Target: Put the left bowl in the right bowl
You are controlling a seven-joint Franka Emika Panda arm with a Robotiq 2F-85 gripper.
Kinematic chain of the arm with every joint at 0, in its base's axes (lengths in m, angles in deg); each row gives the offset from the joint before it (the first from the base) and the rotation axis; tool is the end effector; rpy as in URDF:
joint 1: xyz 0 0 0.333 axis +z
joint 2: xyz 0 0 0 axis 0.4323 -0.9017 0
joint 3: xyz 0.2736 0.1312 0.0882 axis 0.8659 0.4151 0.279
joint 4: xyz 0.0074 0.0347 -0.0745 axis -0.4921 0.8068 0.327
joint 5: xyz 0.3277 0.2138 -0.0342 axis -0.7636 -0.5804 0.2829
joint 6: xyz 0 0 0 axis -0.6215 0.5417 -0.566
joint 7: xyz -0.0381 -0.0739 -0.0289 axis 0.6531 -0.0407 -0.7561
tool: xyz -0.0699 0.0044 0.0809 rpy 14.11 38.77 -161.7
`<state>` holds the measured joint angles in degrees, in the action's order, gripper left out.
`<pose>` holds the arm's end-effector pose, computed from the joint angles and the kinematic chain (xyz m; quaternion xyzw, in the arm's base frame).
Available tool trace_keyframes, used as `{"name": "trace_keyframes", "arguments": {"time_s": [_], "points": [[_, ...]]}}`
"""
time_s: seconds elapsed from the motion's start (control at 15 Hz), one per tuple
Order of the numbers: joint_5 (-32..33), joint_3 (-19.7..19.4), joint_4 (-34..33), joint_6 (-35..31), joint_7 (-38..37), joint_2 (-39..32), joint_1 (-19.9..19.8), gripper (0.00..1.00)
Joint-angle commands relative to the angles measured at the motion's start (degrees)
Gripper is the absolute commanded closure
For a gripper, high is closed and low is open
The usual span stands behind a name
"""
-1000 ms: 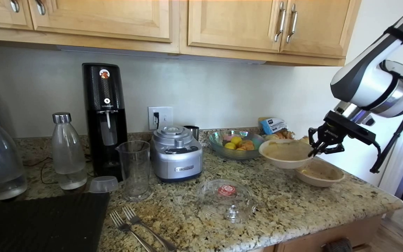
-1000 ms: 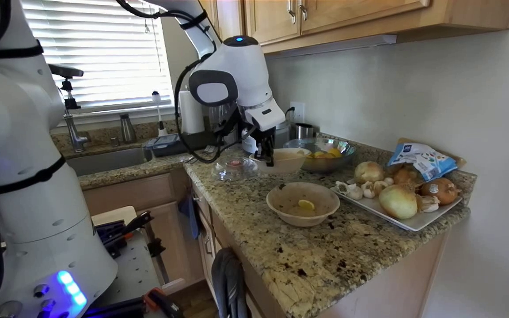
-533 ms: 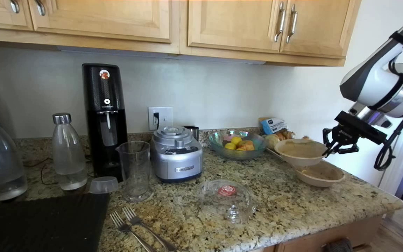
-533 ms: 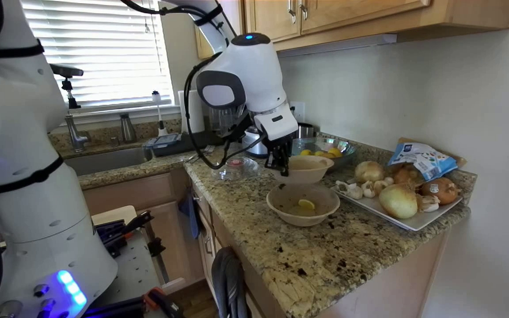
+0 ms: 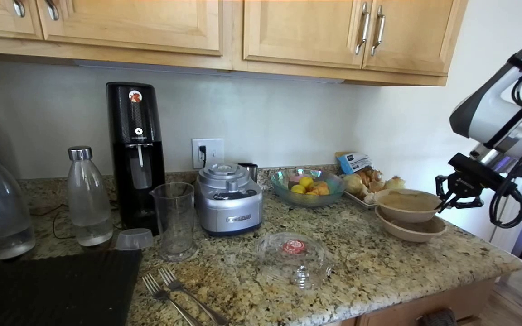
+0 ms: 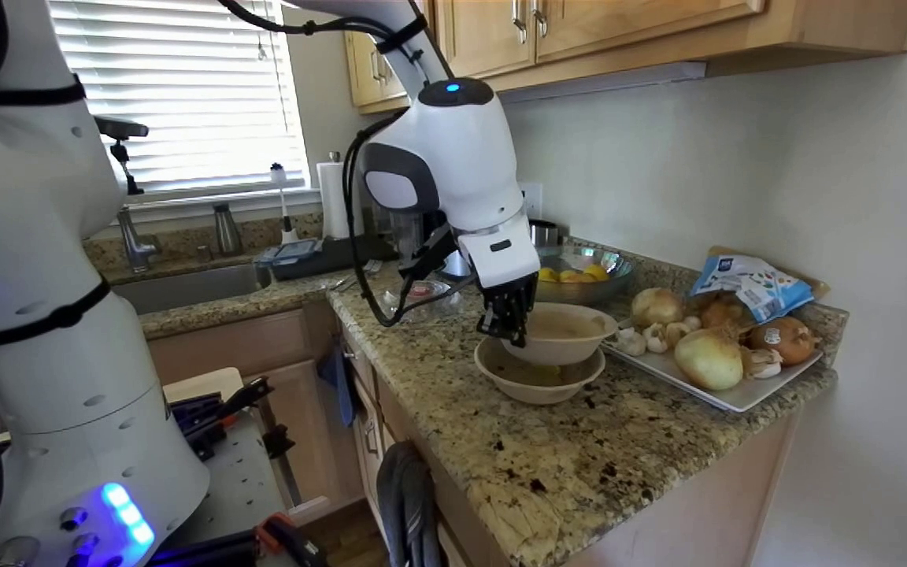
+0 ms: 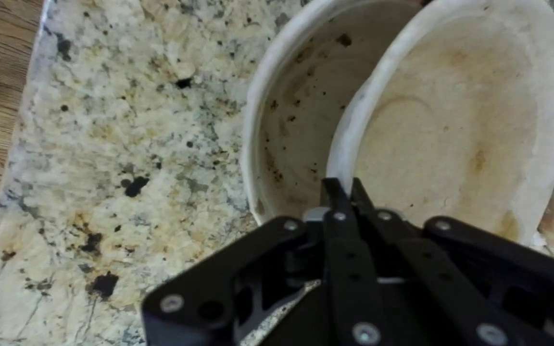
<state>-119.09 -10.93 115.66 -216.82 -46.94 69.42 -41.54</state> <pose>0.4150 -0.1113 0.2346 -0.7923 0.5769 -0.1185 0.1594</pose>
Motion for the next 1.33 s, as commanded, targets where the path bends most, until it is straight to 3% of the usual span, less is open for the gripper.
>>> {"name": "trace_keyframes", "arguments": {"time_s": [0.0,0.47,0.53,0.67,1.27], "points": [[-5.0,0.0,-0.6,-1.5,5.3,-2.7,-0.9,0.97],[-11.5,0.1,-1.9,-0.3,12.6,-5.1,-1.3,0.98],[-11.4,0.0,-1.5,0.0,12.5,-4.9,-1.3,0.72],[-11.5,-0.1,-0.8,0.7,13.4,-3.8,-1.3,0.65],[-5.3,-0.7,5.0,3.9,10.2,3.6,-0.6,0.08]]}}
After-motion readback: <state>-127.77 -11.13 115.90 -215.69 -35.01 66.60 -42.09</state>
